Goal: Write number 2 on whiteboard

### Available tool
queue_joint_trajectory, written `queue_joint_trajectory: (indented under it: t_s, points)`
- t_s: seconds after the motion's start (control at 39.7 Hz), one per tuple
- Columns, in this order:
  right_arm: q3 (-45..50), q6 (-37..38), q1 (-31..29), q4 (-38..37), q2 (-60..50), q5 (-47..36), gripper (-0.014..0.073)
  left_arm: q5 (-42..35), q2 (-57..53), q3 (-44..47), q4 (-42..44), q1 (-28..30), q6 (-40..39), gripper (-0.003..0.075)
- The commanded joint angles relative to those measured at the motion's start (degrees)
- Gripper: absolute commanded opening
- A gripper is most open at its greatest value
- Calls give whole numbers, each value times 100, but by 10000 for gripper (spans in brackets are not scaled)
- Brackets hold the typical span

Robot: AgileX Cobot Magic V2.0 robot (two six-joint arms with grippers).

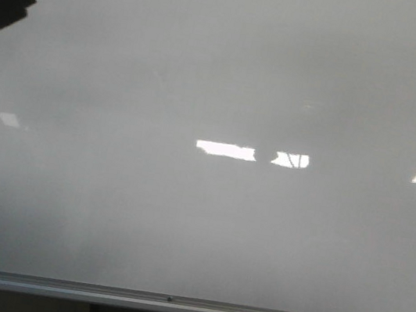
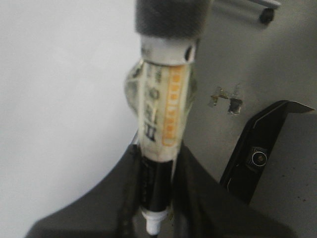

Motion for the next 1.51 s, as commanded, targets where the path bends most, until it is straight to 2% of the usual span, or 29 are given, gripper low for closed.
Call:
queue_joint_trajectory:
  t_s: [0.0, 0.1, 0.33, 0.68, 0.83, 1.06, 1.28, 1.49]
  points:
    - [-414, -455, 444, 174, 174, -111, 561, -189, 5, -196, -173, -431, 54, 9]
    - [-708, -727, 820, 174, 446, -83, 561, -189, 183, -196, -173, -786, 54, 9]
    - [-1259, -921, 1372, 174, 1133, 11, 561, -344, 418, -196, -162, -1192, 54, 9]
    - [-1688, -933, 2065, 174, 1901, -255, 559, -319, 563, -436, -162, -1253, 54, 9]
    - [-1733, -933, 2072, 249, 1925, -461, 559, -285, 604, -463, -137, -1253, 59, 9]
    - [-1969, -933, 2064, 249, 1925, -226, 555, -231, 658, -463, -70, -1253, 59, 9]
    - [-1969, -933, 2059, 206, 1947, -187, 419, -231, 658, -463, -57, -1253, 59, 9]
    - [-1969, -933, 2059, 206, 2064, -246, 414, -231, 658, -463, -57, -1253, 59, 9]
